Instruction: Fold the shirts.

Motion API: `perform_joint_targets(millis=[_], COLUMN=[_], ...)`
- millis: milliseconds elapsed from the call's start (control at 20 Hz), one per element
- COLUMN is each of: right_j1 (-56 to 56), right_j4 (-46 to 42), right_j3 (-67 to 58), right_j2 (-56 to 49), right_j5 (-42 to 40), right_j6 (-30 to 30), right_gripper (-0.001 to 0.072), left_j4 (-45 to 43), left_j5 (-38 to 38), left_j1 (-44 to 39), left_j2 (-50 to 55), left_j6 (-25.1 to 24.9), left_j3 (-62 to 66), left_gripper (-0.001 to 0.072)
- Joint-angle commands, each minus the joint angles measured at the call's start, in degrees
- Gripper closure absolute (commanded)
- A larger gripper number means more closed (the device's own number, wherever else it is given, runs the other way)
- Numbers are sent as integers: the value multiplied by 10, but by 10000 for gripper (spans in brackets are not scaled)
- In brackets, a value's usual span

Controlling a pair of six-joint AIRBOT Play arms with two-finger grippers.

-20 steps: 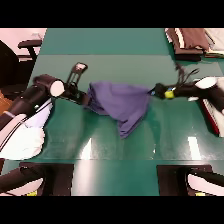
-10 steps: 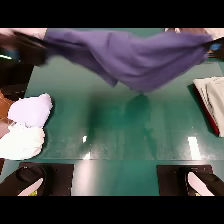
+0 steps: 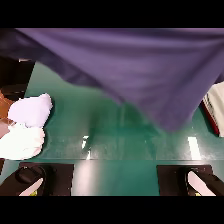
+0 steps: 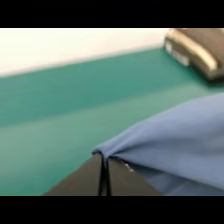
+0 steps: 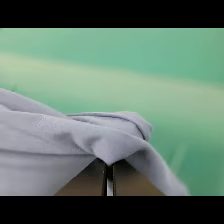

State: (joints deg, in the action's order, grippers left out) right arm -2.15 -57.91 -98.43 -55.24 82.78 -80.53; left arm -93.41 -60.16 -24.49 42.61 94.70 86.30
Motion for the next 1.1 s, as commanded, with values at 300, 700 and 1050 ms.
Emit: perform_joint_targets(millis=[300,700,1050], right_j1=[178,125,100], right_j4=[8,-12,9], right_j3=[226,202,192], right_j2=[-213,-268,-330], right_j5=[-39,-68,-90], right_j6=[-14,-3,32], right_gripper=[694,201,196], left_j4=[61,-22,7], left_j5=[-122,-93,-47], left_j1=[0,0,0], left_j2=[140,150,150], left_j6=[-67,-66,-45], left_j3=[-196,-214,-214], left_gripper=[682,682,682])
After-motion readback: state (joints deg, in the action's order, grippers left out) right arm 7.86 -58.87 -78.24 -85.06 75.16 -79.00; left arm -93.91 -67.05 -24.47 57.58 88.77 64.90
